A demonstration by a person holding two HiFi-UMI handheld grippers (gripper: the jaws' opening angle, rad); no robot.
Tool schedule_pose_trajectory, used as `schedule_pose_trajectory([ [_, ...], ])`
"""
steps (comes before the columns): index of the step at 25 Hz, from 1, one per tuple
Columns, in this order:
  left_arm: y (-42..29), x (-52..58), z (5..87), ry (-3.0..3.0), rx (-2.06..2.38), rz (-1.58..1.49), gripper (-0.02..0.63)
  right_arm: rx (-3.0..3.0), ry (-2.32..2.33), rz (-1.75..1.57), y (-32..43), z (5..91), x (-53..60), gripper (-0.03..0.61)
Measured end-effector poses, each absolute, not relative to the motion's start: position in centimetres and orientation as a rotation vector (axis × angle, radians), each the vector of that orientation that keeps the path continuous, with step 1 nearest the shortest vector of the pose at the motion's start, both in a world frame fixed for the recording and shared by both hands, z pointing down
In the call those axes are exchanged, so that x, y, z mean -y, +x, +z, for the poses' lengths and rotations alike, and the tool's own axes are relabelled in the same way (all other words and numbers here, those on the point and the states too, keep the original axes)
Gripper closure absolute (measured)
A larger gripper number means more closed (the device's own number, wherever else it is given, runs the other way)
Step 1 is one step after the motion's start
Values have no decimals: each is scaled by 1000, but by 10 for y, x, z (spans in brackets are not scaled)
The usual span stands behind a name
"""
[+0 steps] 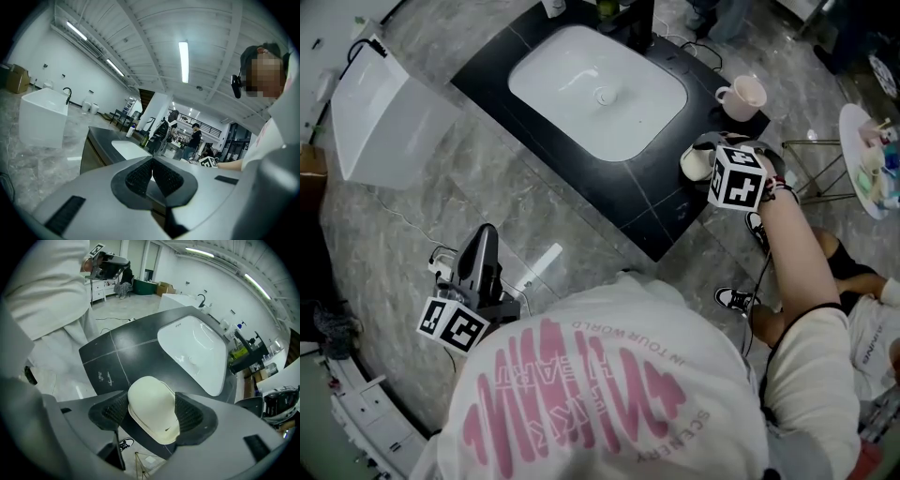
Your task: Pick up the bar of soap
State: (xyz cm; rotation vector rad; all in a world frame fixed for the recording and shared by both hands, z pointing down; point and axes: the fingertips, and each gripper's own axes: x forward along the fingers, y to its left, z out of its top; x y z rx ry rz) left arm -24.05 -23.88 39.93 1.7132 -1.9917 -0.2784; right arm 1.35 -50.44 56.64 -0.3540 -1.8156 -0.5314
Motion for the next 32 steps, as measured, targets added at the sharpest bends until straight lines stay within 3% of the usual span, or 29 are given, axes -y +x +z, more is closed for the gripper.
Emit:
schedule_pose_trajectory([
  [11, -244, 229, 403, 1671, 2021, -287, 604, 1721, -405, -438, 12, 581, 513, 270],
  [18, -240, 230, 406, 1680, 2007, -289, 604, 1820, -324, -346, 11, 574, 514, 332],
  [22, -239, 235, 406, 1694, 1996, -290, 604, 1886, -268, -329, 4, 567, 513, 457],
  [32, -234, 237, 407, 1710, 1977, -292, 604, 1975, -202, -257, 3, 556, 512, 462],
])
